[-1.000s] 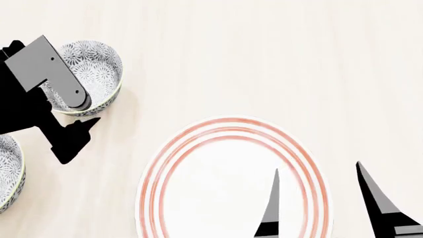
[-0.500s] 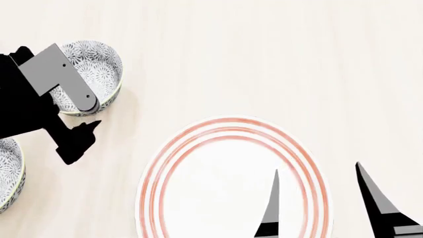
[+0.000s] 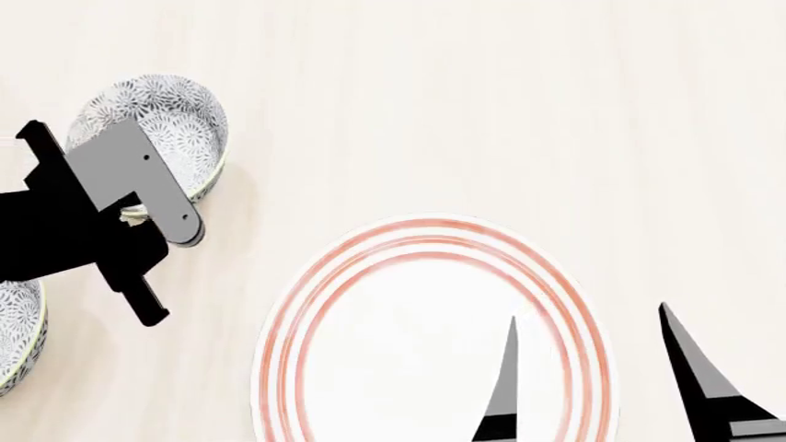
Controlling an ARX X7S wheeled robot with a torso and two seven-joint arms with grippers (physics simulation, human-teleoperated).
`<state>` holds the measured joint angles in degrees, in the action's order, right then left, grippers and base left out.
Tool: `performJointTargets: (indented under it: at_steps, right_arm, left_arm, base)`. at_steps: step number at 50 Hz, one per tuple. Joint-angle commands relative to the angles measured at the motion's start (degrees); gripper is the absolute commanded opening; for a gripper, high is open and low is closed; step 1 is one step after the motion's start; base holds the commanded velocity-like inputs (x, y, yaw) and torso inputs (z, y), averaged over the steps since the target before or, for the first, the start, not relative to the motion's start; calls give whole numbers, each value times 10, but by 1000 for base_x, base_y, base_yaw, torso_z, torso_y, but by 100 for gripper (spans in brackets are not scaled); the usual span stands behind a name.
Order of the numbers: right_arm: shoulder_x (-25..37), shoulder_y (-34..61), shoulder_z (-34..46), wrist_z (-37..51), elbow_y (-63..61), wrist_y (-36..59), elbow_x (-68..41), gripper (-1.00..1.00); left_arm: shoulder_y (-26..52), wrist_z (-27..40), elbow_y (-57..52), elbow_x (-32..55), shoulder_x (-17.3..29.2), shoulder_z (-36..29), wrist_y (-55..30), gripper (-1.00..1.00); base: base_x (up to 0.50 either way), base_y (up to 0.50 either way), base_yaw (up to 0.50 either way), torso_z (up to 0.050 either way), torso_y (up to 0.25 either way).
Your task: Pick up the bowl and put it in the front on the plate.
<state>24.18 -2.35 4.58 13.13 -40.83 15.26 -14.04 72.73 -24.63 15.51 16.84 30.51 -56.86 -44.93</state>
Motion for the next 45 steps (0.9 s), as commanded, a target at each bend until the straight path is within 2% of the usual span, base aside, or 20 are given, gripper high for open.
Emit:
performJointTargets:
  at_steps: [1,21,45]
  right_arm:
    - [1,0,2,1,2,-2,0,100]
    - [5,-3,2,5,-1,-3,-1,100]
    - [16,-4,-13,15,-24,9,-10,100]
  left_arm:
    - [-9,-2,-11,-1,4,-5,16,-100]
    - [-8,-2,-21,-5,13,-9,17,-100]
    - [68,-2,-137,21,37,42,-40,-100]
  base:
    - [0,0,0,0,0]
    - [0,0,0,0,0]
    - [0,0,0,0,0]
